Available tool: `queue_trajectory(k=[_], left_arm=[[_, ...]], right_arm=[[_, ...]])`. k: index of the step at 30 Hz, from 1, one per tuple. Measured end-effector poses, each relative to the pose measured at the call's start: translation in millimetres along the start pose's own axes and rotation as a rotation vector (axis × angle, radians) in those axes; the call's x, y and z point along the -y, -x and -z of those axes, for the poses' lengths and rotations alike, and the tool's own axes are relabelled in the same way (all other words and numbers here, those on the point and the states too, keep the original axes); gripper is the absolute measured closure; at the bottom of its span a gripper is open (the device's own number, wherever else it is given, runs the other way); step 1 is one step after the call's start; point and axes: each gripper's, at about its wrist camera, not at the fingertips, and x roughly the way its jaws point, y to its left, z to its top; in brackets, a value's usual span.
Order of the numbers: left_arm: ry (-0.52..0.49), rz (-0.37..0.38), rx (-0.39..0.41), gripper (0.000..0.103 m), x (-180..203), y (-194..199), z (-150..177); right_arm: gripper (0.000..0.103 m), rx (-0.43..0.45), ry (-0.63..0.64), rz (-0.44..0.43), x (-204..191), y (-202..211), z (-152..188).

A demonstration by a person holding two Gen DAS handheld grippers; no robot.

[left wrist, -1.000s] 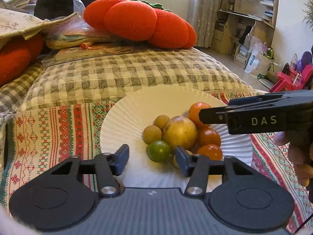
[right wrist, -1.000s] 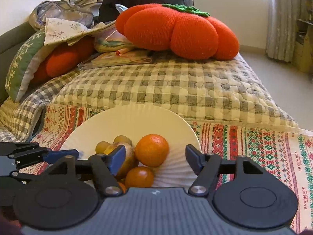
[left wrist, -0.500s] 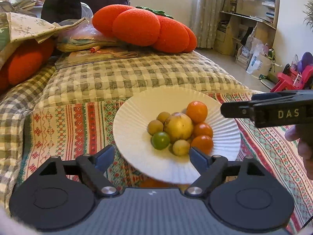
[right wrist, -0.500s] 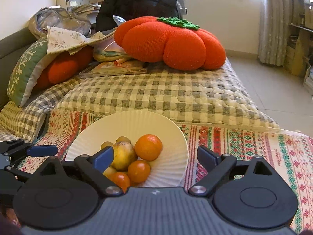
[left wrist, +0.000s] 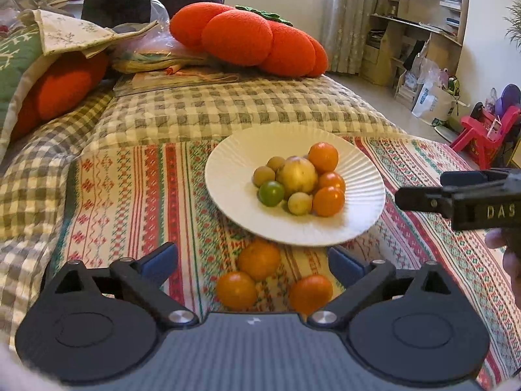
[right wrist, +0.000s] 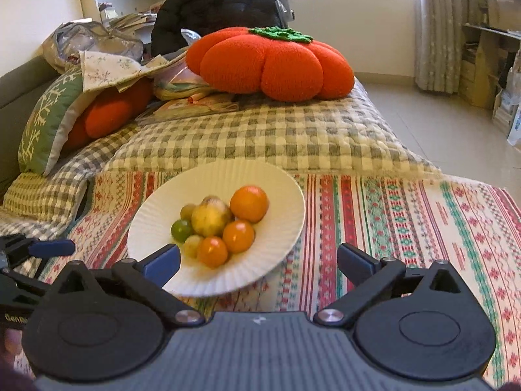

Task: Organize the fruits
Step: 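Withdraw both tools from the plate toward the remaining fruits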

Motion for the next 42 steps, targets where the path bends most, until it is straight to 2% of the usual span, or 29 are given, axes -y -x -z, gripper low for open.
queue_trajectory(k=[6,12,18,22,29,33,42], left_arm=[[0.026,-0.012,-0.027,0.007,-3.9,9.3,15.6],[0.034,-0.027,-0.052,0.007,-3.7,16.1,33.6],[0.039,-0.034,-0.036,0.007,-1.1,22.7,52.4],[0.012,-0.028,-0.060,0.007,1.0,21.0,62.3],[0.068,0.038,-0.088,0.007,-5.1,14.4,69.9],[0.055,0.053,-0.097,0.008,0.4,11.6,73.8],[0.057,0.084,-0.064,0.031,5.7,6.6,79.1]], right_arm=[[0.000,-0.027,0.065,0.007,-13.0,11.6,18.9],[0.000,-0.052,0.067,0.002,-20.2,15.2,36.1],[0.000,-0.070,0.066,0.019,-23.3,16.3,52.4],[0.000,-0.056,0.074,0.042,-24.7,18.3,64.5],[0.000,-0.107,0.130,0.041,-33.2,10.5,78.2],[0.000,-0.135,0.177,0.034,-41.3,4.6,85.3],[0.000,-0.153,0.239,0.022,-49.5,0.6,93.0]])
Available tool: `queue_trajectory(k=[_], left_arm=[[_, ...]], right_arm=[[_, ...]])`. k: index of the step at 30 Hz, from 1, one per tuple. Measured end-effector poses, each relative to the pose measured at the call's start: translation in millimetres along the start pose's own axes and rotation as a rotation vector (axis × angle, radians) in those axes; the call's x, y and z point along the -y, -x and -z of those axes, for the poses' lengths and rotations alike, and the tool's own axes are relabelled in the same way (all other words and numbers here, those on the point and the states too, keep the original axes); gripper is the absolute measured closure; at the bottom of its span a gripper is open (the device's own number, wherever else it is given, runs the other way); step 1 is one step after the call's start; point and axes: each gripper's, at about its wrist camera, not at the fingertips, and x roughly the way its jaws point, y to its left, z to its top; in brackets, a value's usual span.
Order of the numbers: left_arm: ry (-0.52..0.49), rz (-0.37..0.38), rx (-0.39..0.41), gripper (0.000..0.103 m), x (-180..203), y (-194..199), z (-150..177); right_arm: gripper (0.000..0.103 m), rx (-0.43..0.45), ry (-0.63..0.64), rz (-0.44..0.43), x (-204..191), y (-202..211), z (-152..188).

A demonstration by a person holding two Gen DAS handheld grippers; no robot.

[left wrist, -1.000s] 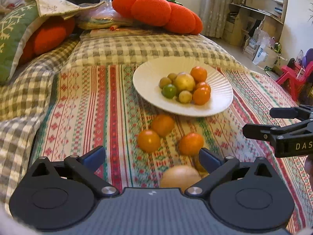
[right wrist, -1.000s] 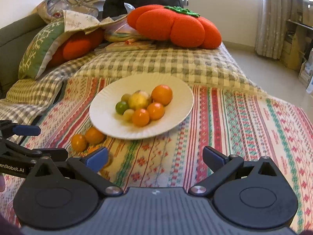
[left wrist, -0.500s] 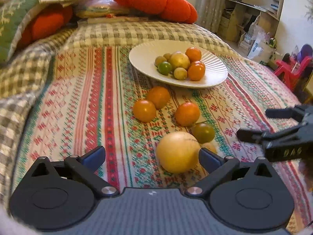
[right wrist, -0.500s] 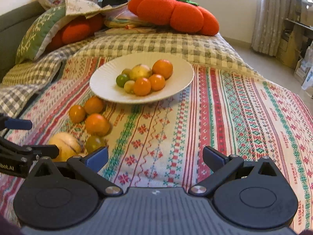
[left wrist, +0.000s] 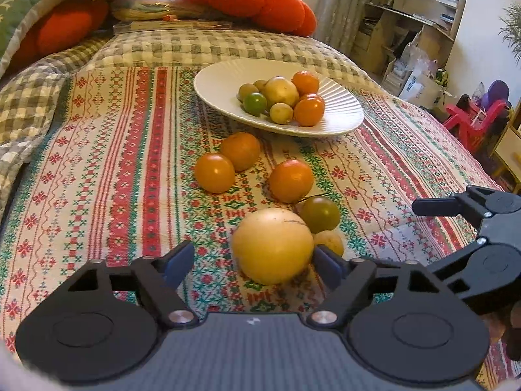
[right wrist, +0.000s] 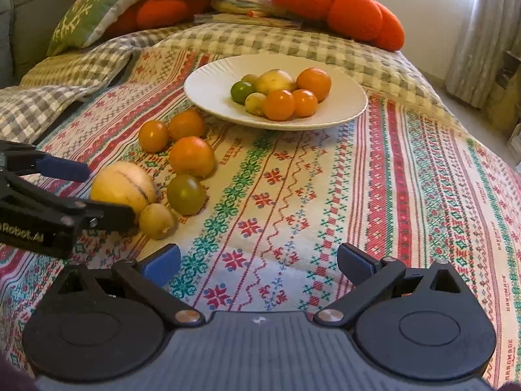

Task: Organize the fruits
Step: 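Withdraw both tools from the plate toward the remaining fruits, then grasp the large pale yellow fruit with the left tool while the right tool grasps a small yellow fruit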

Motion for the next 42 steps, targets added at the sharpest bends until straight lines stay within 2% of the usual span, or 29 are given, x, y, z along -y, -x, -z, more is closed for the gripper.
queue_trajectory(k=[8,10,16,24,30,35,42], left_arm=[[-0.025,-0.007,0.019,0.046,9.6,-7.7,-0.3],[-0.029,0.002,0.023,0.054,10.7,-8.0,-1.3],[-0.046,-0.003,0.012,0.054,11.4,-6.4,-2.6],[-0.029,-0.055,0.019,0.054,-0.6,1.2,-8.0],[-0.017,-0.078,0.009,0.054,-8.3,4.3,-7.8],[-0.009,-0.078,0.008,0.054,-9.2,6.3,-7.5],[-0.018,-0.073,0.004,0.054,-6.9,5.2,-7.5]], right_arm=[[0.000,0.004,0.026,-0.021,-6.1,1.1,1.4],[0.000,0.007,0.028,-0.028,-8.0,0.9,2.0],[0.000,0.017,0.013,-0.061,-12.3,-2.1,1.7],[0.002,0.035,0.024,-0.067,-20.5,-4.2,-1.1],[0.019,0.041,0.014,-0.070,-23.8,-4.4,-6.3],[0.038,0.043,0.009,-0.089,-26.2,-2.4,-9.4],[0.051,0.046,0.030,-0.120,-32.2,0.3,-9.8]])
